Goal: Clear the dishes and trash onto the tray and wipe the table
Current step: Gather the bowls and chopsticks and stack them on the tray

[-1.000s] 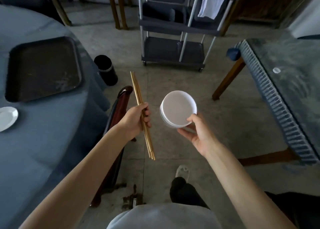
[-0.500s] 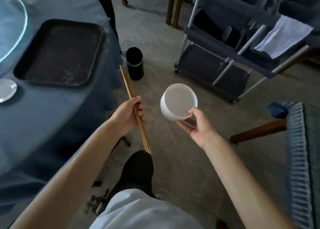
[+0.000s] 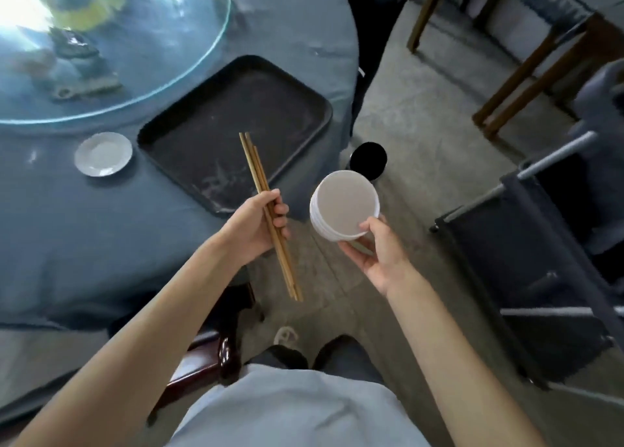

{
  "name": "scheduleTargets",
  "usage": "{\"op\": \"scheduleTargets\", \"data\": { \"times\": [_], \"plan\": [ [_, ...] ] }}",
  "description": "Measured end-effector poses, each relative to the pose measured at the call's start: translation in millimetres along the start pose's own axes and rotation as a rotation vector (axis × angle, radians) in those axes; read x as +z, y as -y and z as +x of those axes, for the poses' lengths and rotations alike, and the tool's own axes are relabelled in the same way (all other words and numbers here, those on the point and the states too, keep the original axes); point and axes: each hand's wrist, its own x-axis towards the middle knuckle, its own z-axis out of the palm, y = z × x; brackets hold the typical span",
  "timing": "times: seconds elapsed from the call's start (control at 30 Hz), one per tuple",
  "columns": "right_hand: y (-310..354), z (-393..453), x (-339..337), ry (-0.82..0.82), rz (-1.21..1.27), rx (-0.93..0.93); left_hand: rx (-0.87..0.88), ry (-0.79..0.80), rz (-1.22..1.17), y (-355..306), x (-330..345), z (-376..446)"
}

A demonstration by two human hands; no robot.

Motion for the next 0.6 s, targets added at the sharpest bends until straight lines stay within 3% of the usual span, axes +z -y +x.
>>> {"op": "scheduleTargets", "data": {
  "times": [0.33,0.6],
  "plan": [
    [60.6,169.9,142.4,0.365,-0.461,0.158,0.247,-0.452,-0.366,-73.1,-48.4,55.0],
    [64.2,245.5,255.4,0.529,-0.780,0.292,0.356,-0.712,-0.582,-92.7,-67.0,70.8]
  ]
}}
